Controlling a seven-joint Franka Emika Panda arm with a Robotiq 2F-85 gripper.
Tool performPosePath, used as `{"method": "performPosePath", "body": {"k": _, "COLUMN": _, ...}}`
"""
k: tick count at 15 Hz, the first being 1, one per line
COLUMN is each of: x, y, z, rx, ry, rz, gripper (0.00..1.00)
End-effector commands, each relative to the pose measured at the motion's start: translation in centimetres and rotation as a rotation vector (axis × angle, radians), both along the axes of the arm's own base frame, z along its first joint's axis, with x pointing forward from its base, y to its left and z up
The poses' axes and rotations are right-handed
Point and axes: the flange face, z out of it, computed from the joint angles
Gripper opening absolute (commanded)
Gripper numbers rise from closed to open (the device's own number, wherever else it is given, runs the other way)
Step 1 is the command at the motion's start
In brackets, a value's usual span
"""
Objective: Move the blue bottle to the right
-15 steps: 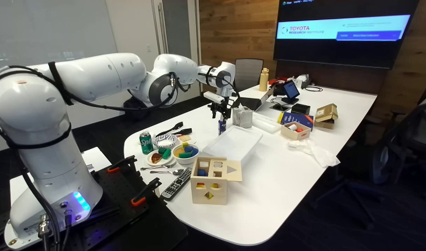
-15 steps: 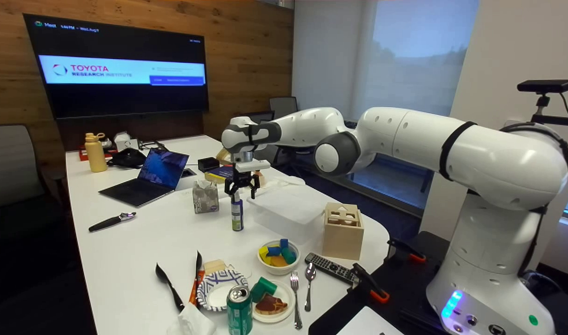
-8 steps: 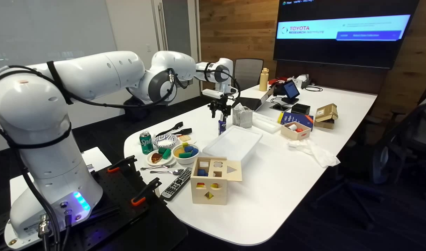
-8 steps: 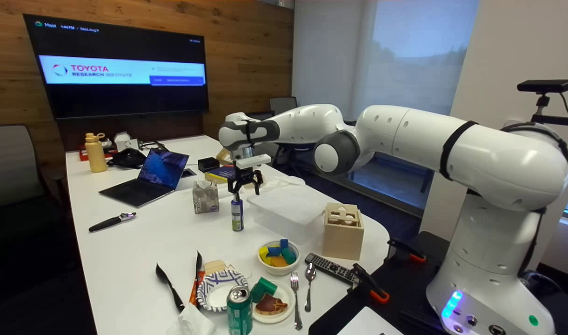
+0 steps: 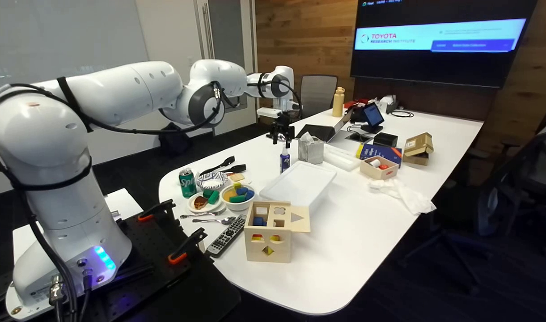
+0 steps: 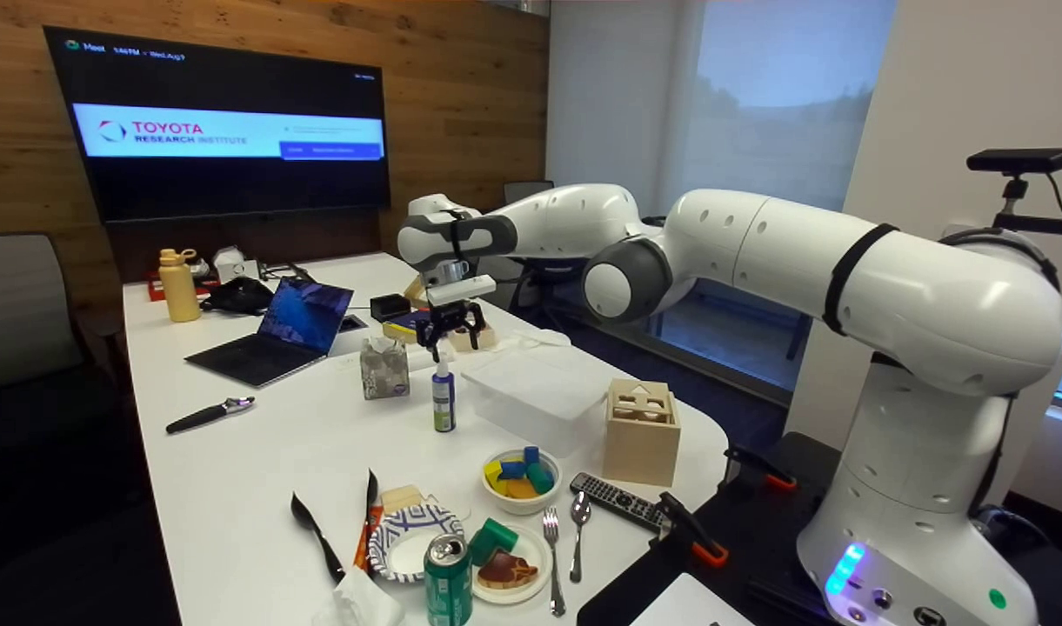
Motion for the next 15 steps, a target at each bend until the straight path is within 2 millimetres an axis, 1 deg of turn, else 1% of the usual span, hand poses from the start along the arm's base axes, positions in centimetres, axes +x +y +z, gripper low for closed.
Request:
{"method": "performPosePath", "body": {"k": 1, "x": 0.3, "y": 0.8, "z": 2.1, "rx": -0.035, "ry": -0.043, "rz": -0.088, "gripper": 1.0}}
{"method": "performPosePath", "body": {"k": 3, "x": 0.3, "y": 1.2, "z": 2.8, "rx": -0.047, "ry": -0.054, "rz": -0.177, "gripper": 1.0}}
{"method": "performPosePath", "body": {"k": 8, "x": 1.3, "y": 2.5, "z": 4.8, "rx": -0.096, "ry": -0.194, "rz": -0.285, "gripper": 1.0}}
{"method": "performPosePath", "body": {"k": 9, "x": 1.0, "y": 1.9, "z": 3.4, "rx": -0.076, "ry": -0.146, "rz": -0.243, "gripper": 1.0}}
{"method": "performPosePath", "body": {"k": 11, "x": 1.2, "y": 2.4, "z": 3.8, "rx": -0.08, "ry": -0.169, "rz": -0.262, "gripper": 1.0}}
{"method": "performPosePath", "body": {"k": 15, "x": 1.2, "y": 2.4, "z": 3.9, "rx": -0.083, "ry": -0.172, "rz": -0.262, "gripper": 1.0}}
